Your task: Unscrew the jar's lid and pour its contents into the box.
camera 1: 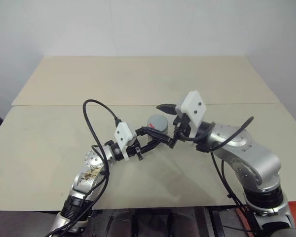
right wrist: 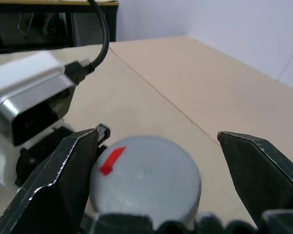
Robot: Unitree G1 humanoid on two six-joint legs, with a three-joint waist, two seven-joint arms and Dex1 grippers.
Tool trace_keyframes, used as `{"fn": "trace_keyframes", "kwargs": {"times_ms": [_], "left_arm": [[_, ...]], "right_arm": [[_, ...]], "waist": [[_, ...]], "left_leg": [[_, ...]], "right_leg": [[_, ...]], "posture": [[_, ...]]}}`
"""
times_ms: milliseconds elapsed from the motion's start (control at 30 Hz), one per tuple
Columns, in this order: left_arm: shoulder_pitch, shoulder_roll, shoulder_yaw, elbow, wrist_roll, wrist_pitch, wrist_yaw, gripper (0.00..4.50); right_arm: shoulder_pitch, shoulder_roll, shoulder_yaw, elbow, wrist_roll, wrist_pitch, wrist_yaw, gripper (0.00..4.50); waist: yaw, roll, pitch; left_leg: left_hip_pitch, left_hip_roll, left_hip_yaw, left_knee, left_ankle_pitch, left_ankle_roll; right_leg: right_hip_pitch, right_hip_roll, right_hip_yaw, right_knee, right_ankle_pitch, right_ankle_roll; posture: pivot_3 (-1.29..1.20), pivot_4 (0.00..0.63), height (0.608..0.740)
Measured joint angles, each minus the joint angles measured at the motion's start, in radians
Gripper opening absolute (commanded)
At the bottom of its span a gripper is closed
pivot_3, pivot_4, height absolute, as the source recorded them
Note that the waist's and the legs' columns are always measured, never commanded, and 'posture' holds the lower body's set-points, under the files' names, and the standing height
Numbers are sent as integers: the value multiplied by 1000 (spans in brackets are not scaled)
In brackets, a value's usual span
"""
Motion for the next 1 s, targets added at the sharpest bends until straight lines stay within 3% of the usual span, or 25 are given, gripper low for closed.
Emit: {"fn": "trace_keyframes", "kwargs": {"times_ms": [333, 433, 500, 567, 833, 1000], "left_arm": [[0, -1, 0, 19, 5, 0, 5, 1921], [0, -1, 0, 19, 5, 0, 4, 1921], [0, 0, 0, 20, 5, 0, 1, 1921], [-1, 1, 0, 22, 5, 0, -1, 1921], [-15, 9, 0, 35, 7, -17, -14, 1921], [-17, 63, -3, 16, -27, -12, -105, 1921]], "right_arm": [[9, -2, 3, -1, -41, -26, 18, 4500], [18, -1, 3, -1, -47, -35, 28, 3963], [30, 0, 3, -2, -47, -42, 36, 3192], [41, 3, 4, -2, -49, -50, 38, 2756], [47, 3, 9, 0, -68, -81, 52, 2756], [34, -58, -30, 70, 12, -140, 248, 2756]], "waist": [[0, 0, 0], [0, 0, 0], [0, 0, 0], [0, 0, 0], [0, 0, 0], [0, 0, 0]], "left_leg": [[0, 0, 0, 0, 0, 0], [0, 0, 0, 0, 0, 0], [0, 0, 0, 0, 0, 0], [0, 0, 0, 0, 0, 0], [0, 0, 0, 0, 0, 0], [0, 0, 0, 0, 0, 0]], "right_leg": [[0, 0, 0, 0, 0, 0], [0, 0, 0, 0, 0, 0], [0, 0, 0, 0, 0, 0], [0, 0, 0, 0, 0, 0], [0, 0, 0, 0, 0, 0], [0, 0, 0, -1, 0, 0]], "posture": [[0, 150, 740], [0, 150, 740], [0, 150, 740], [0, 150, 740], [0, 150, 740], [0, 150, 740]]}}
